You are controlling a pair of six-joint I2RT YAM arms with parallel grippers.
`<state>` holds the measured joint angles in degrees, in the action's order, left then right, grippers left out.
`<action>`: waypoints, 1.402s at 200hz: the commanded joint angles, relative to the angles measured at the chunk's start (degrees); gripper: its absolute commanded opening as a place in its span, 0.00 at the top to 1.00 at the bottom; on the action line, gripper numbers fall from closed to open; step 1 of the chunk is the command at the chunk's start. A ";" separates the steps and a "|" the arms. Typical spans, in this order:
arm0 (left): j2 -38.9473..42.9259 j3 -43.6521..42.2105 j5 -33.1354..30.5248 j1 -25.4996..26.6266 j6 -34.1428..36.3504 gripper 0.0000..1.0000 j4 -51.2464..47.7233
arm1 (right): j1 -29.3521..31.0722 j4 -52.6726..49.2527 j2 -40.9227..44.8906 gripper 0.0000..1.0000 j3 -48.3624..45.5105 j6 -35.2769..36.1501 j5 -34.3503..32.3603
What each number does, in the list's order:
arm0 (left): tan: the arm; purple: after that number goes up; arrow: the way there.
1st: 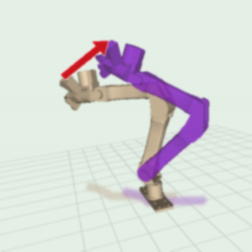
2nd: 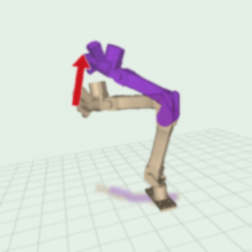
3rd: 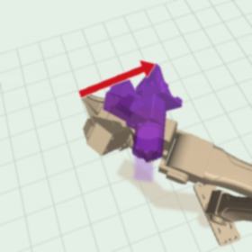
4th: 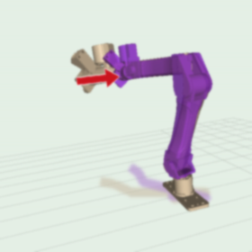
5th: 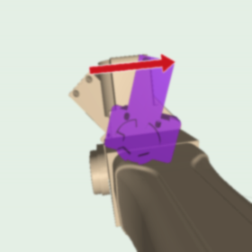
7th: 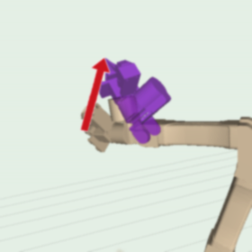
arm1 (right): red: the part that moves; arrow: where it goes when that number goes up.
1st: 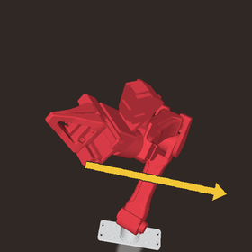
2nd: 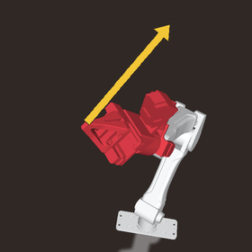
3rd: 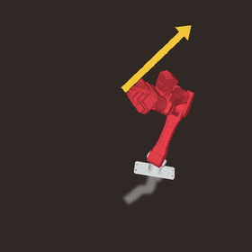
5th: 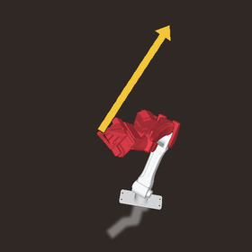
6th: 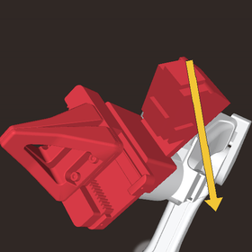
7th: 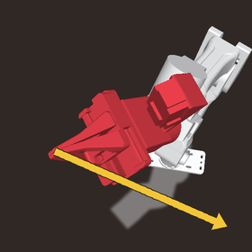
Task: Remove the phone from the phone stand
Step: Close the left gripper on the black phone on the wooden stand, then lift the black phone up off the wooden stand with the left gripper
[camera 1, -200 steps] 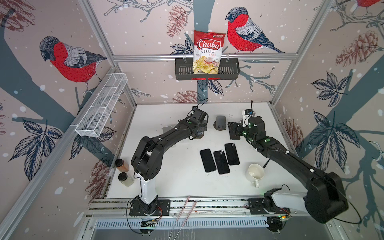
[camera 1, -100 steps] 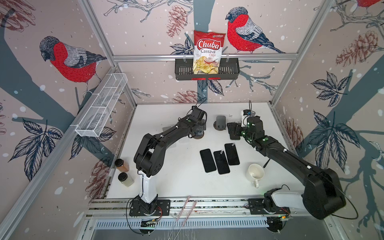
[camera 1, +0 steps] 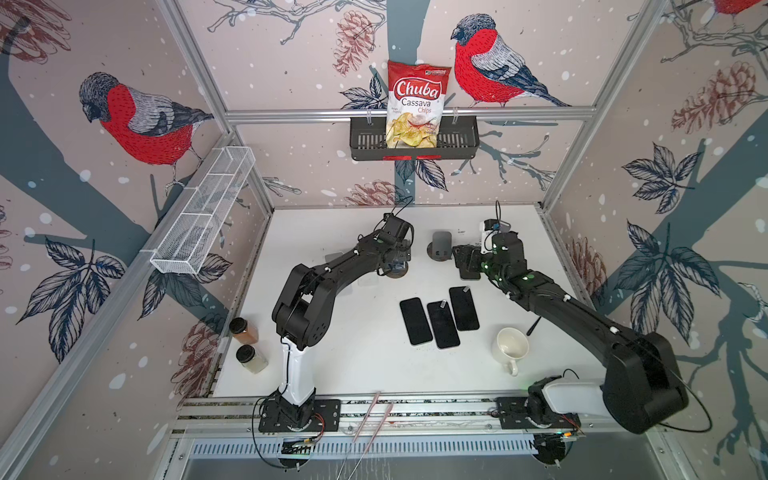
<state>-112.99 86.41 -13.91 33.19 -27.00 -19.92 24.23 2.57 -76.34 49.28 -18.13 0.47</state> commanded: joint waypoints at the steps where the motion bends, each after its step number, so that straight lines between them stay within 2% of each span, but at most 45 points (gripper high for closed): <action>1: -0.61 0.53 0.17 -0.09 -0.08 0.17 -0.01 | 0.00 1.30 -0.09 0.01 0.43 -0.14 0.56; 71: -1.27 0.35 0.44 -0.14 -0.66 0.22 -0.40 | -0.04 1.30 -0.05 0.01 0.43 -0.14 0.59; 153: -1.19 -0.29 0.51 -0.14 -1.08 0.34 -0.47 | 0.00 1.12 0.33 0.01 0.18 -0.15 0.39; 280: 4.55 -2.45 1.33 -0.05 1.59 0.37 1.91 | 0.07 1.30 0.17 0.01 0.15 -0.24 0.67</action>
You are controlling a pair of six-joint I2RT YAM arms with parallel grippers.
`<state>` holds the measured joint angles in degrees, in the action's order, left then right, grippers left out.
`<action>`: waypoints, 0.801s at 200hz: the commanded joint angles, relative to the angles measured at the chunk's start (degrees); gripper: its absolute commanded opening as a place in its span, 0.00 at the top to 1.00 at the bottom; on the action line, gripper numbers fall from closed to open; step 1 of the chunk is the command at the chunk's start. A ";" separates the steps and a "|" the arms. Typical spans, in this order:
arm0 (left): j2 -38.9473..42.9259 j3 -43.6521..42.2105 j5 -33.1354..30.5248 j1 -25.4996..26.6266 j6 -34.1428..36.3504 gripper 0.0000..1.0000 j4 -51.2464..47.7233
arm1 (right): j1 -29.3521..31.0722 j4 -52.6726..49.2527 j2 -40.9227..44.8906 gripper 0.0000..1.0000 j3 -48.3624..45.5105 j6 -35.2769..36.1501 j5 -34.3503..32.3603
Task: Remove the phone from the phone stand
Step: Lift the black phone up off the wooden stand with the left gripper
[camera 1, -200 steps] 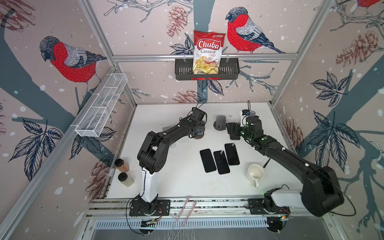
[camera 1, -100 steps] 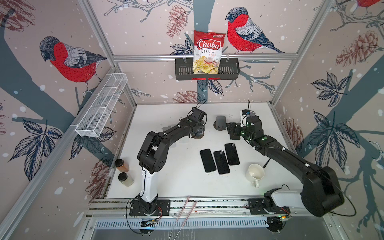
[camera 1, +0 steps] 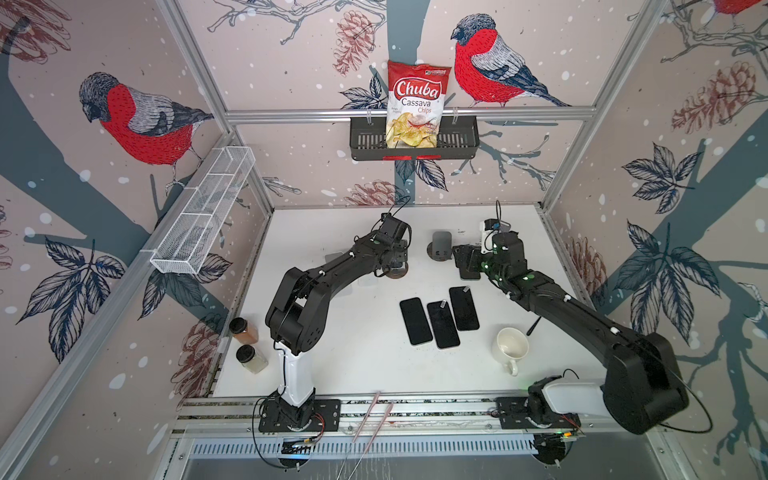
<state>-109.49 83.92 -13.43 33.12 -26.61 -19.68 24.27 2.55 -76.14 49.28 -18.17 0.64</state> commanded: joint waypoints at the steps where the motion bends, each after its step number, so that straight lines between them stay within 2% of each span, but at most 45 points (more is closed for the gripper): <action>1: 1.09 0.03 0.85 0.01 1.20 0.37 1.71 | 0.05 1.32 0.00 0.01 0.18 -0.24 0.50; 78: 2.87 -0.31 4.23 0.01 1.50 0.37 1.76 | 0.03 1.32 -0.08 0.01 0.24 -0.20 0.60; 160: 7.65 -5.61 3.24 1.04 0.36 0.37 1.67 | 0.15 1.23 -0.22 0.01 0.28 -0.26 0.80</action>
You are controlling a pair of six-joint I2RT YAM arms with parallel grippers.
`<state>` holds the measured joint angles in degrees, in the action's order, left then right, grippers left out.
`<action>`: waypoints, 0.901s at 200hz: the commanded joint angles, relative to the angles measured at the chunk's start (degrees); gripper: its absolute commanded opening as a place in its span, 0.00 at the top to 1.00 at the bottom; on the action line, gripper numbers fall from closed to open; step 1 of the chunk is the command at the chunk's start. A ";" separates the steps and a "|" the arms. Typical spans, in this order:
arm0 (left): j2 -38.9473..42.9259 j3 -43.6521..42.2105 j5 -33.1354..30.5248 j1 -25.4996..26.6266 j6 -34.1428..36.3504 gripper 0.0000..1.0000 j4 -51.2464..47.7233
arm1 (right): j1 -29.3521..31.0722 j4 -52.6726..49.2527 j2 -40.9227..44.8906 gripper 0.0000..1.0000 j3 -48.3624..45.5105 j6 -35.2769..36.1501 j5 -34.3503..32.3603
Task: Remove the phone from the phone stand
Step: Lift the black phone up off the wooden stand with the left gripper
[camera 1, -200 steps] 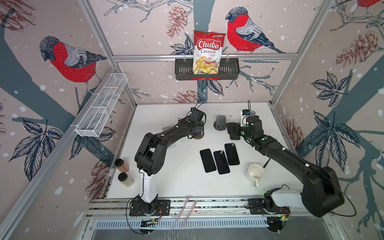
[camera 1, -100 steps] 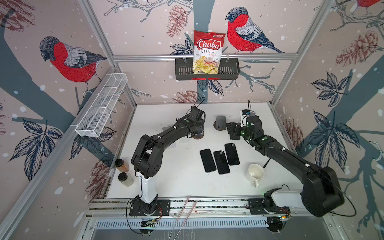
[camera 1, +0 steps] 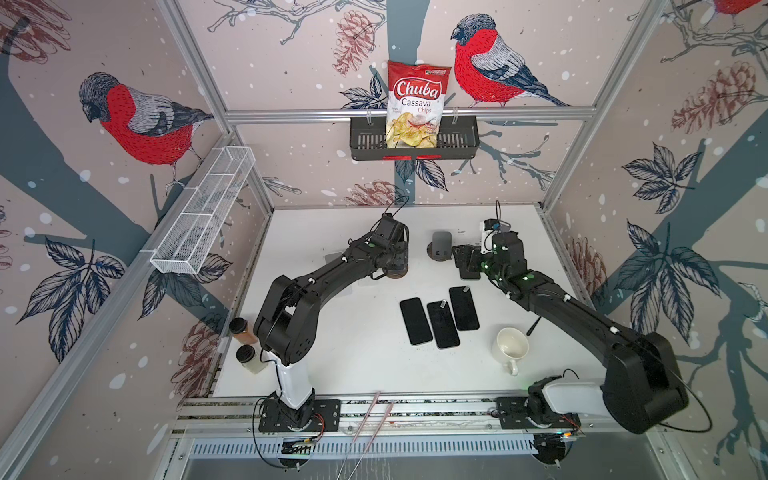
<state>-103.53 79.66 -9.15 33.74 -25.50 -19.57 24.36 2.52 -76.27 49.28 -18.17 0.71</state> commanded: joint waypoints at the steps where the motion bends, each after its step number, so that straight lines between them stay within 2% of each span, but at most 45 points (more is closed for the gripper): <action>1: 1.76 -1.44 -1.05 0.44 -0.77 0.37 1.56 | 0.07 1.25 -0.10 0.01 0.24 -0.23 0.72; 180: 12.03 -12.95 -3.94 5.58 -5.26 0.37 0.87 | 1.78 -0.54 1.89 0.01 0.48 -0.44 -0.03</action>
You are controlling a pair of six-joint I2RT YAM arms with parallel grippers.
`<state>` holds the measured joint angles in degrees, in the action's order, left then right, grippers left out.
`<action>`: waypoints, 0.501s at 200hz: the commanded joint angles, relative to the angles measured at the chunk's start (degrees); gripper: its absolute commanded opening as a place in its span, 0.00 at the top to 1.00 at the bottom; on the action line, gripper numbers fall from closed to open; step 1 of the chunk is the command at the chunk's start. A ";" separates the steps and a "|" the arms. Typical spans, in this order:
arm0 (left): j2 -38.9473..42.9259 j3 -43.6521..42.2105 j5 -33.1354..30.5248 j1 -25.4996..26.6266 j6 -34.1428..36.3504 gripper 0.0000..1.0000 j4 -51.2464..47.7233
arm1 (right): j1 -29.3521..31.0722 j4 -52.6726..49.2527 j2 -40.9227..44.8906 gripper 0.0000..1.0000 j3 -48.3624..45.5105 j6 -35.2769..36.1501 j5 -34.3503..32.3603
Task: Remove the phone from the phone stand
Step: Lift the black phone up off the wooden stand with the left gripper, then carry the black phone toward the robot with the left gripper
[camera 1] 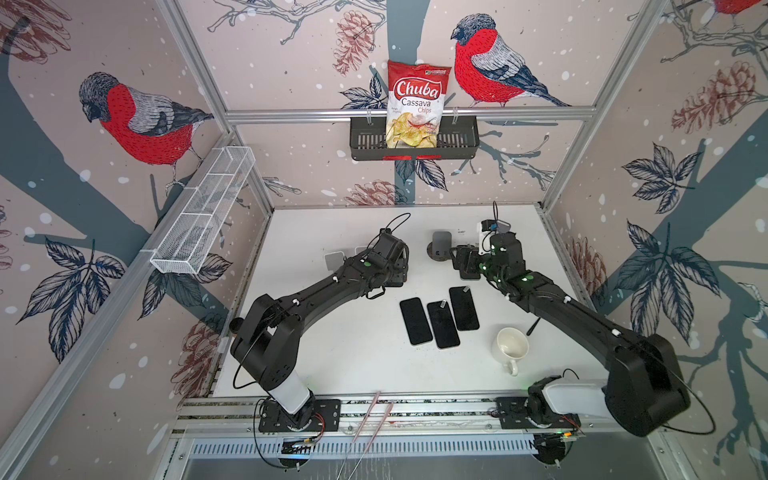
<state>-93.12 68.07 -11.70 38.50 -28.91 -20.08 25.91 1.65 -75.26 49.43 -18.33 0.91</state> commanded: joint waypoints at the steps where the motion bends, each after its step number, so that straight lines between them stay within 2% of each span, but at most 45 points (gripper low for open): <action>1: 1.67 -1.45 -1.43 0.84 -1.90 0.37 1.41 | 0.21 0.31 0.94 0.01 0.37 -0.25 -0.26; 100: 8.99 -9.80 -2.60 3.11 -6.60 0.37 0.86 | 0.72 1.17 2.40 0.01 -0.50 -0.48 -0.29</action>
<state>-85.93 59.68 -12.84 41.23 -33.50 -20.16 26.37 1.67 -73.43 49.15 -18.33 0.82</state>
